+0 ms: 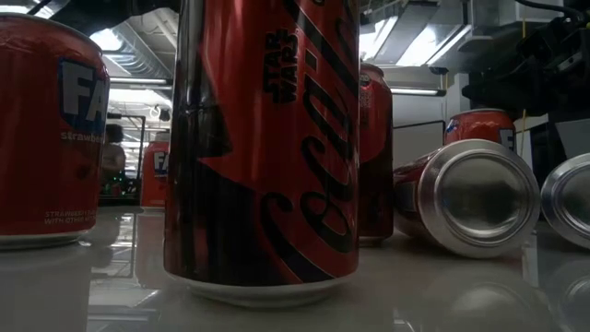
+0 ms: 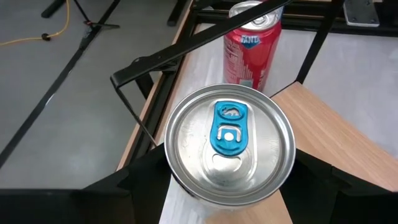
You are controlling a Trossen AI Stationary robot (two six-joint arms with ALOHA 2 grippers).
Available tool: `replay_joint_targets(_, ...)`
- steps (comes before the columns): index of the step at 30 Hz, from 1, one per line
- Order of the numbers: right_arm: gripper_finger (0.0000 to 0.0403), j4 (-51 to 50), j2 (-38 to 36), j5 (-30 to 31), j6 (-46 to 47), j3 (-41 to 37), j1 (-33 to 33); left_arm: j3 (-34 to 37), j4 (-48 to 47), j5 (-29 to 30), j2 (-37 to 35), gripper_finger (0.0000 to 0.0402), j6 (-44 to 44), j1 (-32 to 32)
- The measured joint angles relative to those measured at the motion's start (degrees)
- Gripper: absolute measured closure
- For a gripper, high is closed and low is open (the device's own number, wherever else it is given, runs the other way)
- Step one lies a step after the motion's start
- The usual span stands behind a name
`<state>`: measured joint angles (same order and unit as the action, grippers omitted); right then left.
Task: Place canned beverage on shelf
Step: Put the blue soda can on the shelf
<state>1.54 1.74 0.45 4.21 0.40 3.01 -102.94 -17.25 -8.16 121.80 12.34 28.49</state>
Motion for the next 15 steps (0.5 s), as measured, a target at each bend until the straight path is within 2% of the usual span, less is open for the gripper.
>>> replay_joint_targets(15,0.0403,0.0,0.0,0.0,0.0,0.0,0.0,-0.1,1.7,0.1,1.3,0.0149,0.1,-0.5)
